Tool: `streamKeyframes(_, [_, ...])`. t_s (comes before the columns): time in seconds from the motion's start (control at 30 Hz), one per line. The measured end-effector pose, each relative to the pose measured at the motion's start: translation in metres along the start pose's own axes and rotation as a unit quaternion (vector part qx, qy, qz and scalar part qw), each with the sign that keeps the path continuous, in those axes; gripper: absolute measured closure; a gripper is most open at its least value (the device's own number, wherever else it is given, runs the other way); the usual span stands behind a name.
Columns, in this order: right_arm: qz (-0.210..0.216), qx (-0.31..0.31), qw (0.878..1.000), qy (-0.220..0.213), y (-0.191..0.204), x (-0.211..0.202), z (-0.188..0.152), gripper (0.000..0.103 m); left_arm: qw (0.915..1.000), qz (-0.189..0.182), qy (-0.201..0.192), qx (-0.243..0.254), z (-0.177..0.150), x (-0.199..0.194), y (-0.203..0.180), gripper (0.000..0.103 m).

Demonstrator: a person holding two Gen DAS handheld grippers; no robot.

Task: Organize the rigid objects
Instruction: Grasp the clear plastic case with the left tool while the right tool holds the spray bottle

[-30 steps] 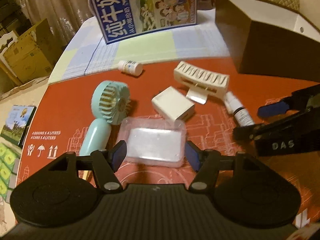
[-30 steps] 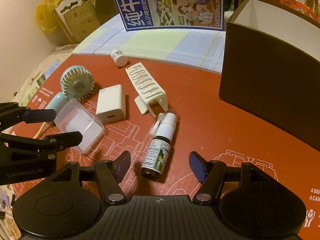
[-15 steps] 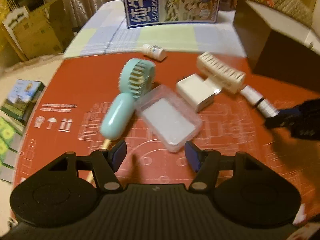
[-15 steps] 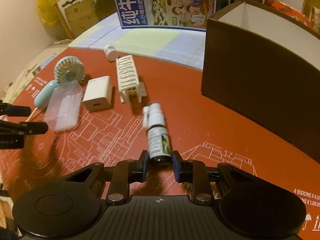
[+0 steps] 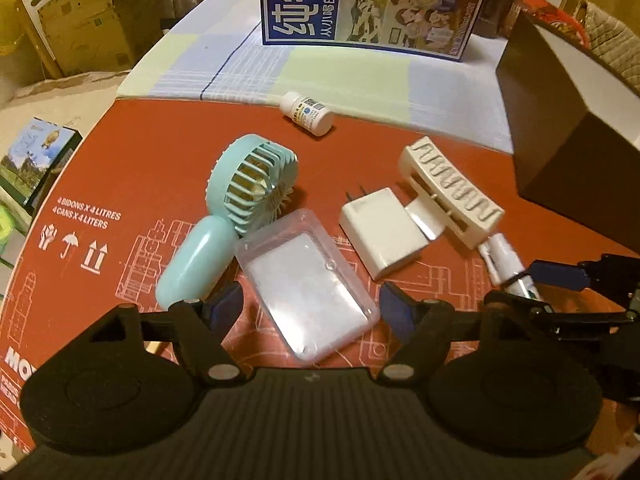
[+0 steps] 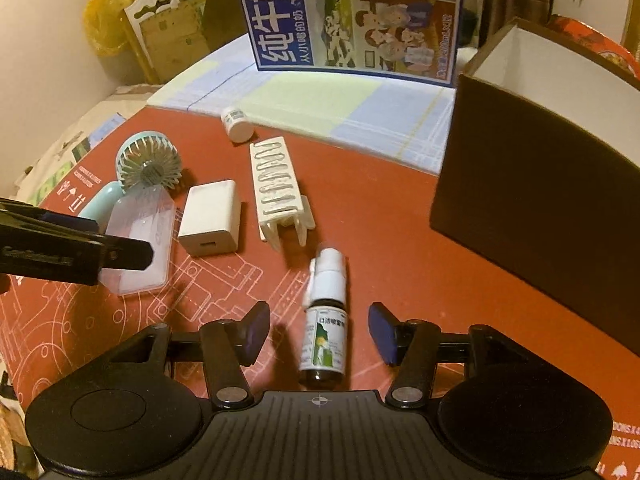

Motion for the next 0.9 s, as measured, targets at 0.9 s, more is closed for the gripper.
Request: streamKeyframes(0.9, [-0.022, -0.052, 0.998, -0.008, 0.006, 0.0, -0.011, 0.082, 0.998, 0.002, 0.001, 0.063, -0.007, 0.014, -0.004, 0.051])
Point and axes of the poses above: each gripper's, at about its wrist camera, not at the fingertips, and x roughly the way its jaws point, y to its left, z to its top, the point moved 2 cm from there along x, roughly the way its jaws point, and after that the axes turned 8 degrees about -y, right-handed, at the moved point
